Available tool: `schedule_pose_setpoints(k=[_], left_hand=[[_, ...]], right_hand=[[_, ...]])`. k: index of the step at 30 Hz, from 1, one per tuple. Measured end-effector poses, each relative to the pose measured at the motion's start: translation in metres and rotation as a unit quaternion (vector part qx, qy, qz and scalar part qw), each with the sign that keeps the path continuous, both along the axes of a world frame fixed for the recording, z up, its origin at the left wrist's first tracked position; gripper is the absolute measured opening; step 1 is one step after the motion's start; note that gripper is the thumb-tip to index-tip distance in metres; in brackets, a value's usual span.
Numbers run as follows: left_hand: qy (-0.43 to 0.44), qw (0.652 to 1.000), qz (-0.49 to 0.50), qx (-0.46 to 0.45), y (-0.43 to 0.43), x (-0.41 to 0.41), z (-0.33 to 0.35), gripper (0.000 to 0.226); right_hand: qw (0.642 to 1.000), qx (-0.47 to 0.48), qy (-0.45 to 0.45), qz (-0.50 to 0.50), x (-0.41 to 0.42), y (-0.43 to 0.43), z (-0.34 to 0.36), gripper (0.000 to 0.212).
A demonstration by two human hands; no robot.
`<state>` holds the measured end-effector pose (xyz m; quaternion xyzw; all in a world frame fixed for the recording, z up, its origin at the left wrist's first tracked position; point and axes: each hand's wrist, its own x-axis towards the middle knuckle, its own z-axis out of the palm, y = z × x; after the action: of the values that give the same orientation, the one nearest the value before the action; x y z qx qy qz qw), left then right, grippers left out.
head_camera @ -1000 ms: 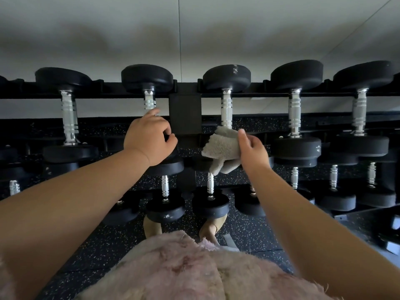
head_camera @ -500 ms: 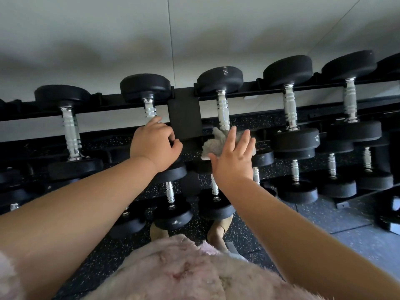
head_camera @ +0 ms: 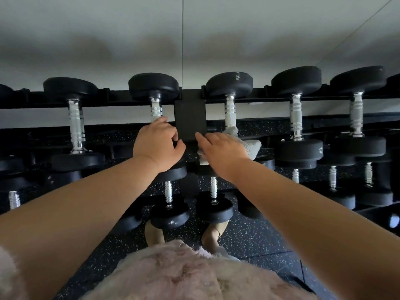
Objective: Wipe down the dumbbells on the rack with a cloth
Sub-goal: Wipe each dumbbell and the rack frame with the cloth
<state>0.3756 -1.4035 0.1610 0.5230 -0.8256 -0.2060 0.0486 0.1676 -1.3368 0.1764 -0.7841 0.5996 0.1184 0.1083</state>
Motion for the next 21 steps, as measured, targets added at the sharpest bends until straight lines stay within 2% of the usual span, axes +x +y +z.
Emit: schedule_pose_setpoints(k=[3, 5, 8, 12, 15, 18, 21], left_hand=[[0.002, 1.0, 0.004, -0.007, 0.0, 0.001, 0.0, 0.018], [0.004, 1.0, 0.008, -0.01, 0.001, 0.001, 0.001, 0.018], [0.003, 1.0, 0.015, -0.005, 0.001, 0.0, 0.001, 0.017], [-0.013, 1.0, 0.018, 0.012, 0.0, 0.0, -0.001, 0.022], [-0.025, 0.999, 0.022, 0.021, -0.001, 0.0, 0.0, 0.023], [-0.022, 0.999, 0.032, 0.026, 0.0, -0.001, 0.002, 0.018], [-0.012, 0.999, 0.035, 0.023, 0.001, -0.001, 0.002, 0.017]], right_hand=[[0.994, -0.088, -0.02, 0.064, -0.03, 0.022, -0.004, 0.059], [0.989, -0.076, 0.012, 0.123, -0.052, 0.035, -0.006, 0.071], [0.988, -0.028, 0.073, 0.135, -0.049, 0.024, 0.0, 0.077], [0.97, 0.06, 0.163, 0.172, -0.007, -0.006, 0.002, 0.052], [0.949, 0.088, 0.221, 0.207, 0.006, -0.019, 0.001, 0.038], [0.967, 0.097, 0.129, 0.198, -0.021, -0.012, 0.009, 0.05], [0.981, 0.015, -0.007, 0.194, -0.061, 0.006, 0.012, 0.047]])
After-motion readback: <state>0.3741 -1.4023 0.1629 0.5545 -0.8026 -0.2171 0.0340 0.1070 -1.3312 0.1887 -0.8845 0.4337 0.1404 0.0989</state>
